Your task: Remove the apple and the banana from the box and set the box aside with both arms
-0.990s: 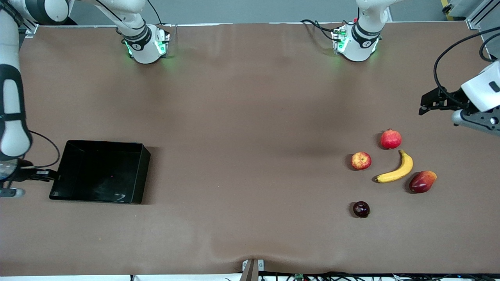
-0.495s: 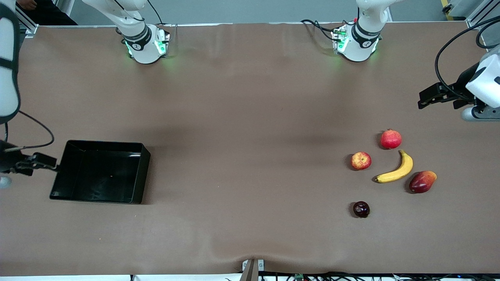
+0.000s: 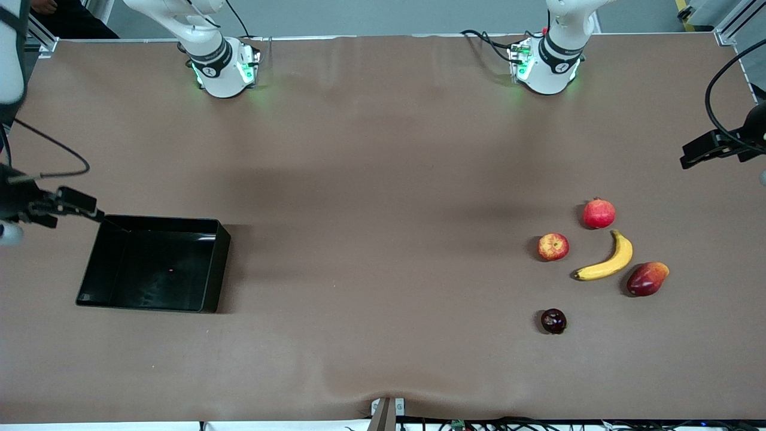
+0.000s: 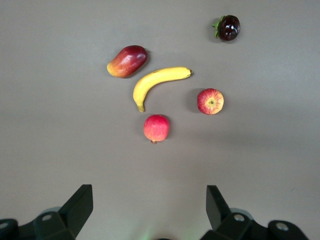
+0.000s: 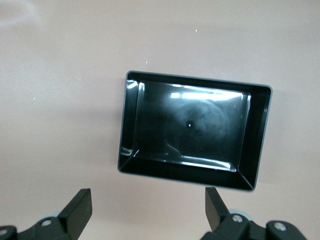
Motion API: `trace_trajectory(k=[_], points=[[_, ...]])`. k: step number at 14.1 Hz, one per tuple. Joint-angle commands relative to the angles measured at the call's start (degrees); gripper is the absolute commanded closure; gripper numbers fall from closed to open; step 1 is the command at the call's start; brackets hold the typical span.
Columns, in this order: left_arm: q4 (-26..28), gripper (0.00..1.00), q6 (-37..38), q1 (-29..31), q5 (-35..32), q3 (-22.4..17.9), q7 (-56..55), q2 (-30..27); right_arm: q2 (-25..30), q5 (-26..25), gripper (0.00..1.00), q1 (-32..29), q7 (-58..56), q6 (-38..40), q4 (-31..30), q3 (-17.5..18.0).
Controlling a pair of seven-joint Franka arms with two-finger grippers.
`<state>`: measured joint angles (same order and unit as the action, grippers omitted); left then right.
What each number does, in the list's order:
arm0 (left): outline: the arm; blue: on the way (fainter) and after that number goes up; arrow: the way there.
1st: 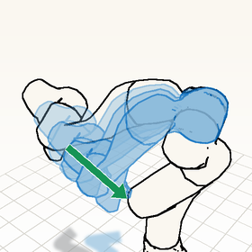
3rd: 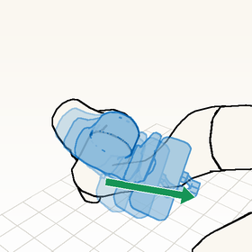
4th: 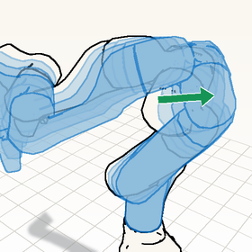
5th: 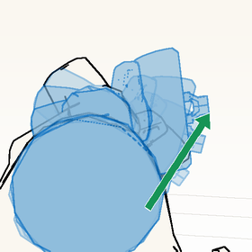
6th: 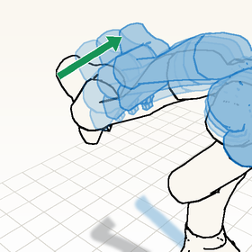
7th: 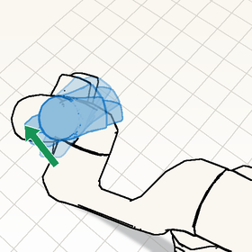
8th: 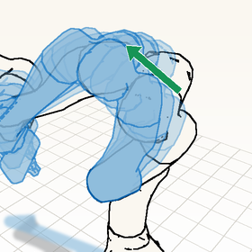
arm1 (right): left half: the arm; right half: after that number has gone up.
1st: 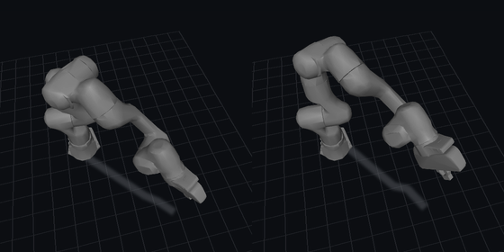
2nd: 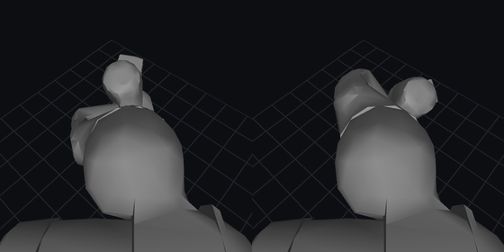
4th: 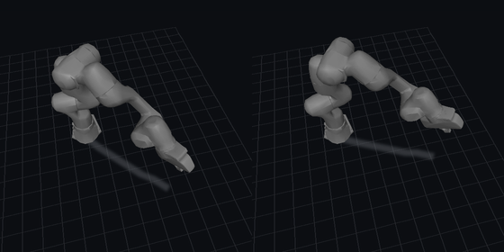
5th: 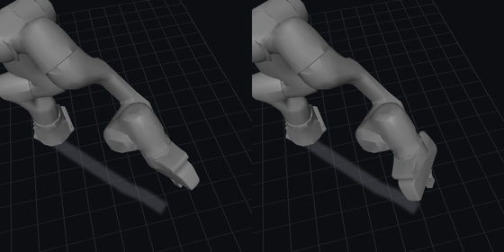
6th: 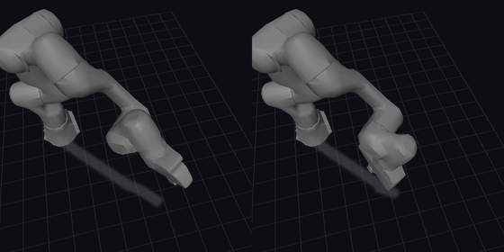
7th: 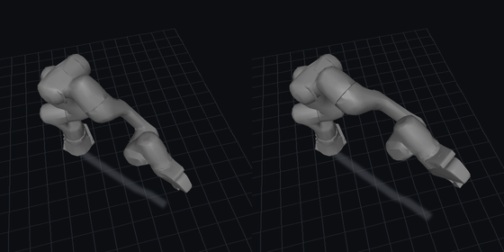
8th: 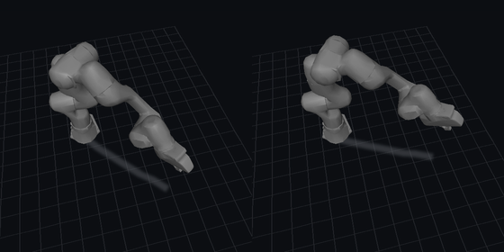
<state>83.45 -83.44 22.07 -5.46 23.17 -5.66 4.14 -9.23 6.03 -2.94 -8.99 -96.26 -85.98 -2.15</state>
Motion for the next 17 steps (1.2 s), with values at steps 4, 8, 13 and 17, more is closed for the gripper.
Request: trace_trajectory(k=[4,8,13,17], points=[[-0.2,0.0,1.7,0.2,-1.2,0.5,-0.9,-2.6,10.2,-4.2,0.0,-0.2,12.9,6.6,-7.8,4.1],[-0.5,0.0,0.7,0.3,-0.8,0.3,0.3,-2.6,10.5,-4.8,0.0,-0.5,13.3,11.4,-3.5,4.5],[1.2,0.0,-0.1,-12.2,0.4,-13.1,0.1,-4.5,10.3,-4.7,0.0,-0.2,13.3,11.5,-3.5,4.6],[5.3,0.0,-0.2,-16.3,0.9,-15.6,-1.1,-7.7,10.0,-4.8,0.0,-0.4,13.3,11.8,-3.3,4.6]])
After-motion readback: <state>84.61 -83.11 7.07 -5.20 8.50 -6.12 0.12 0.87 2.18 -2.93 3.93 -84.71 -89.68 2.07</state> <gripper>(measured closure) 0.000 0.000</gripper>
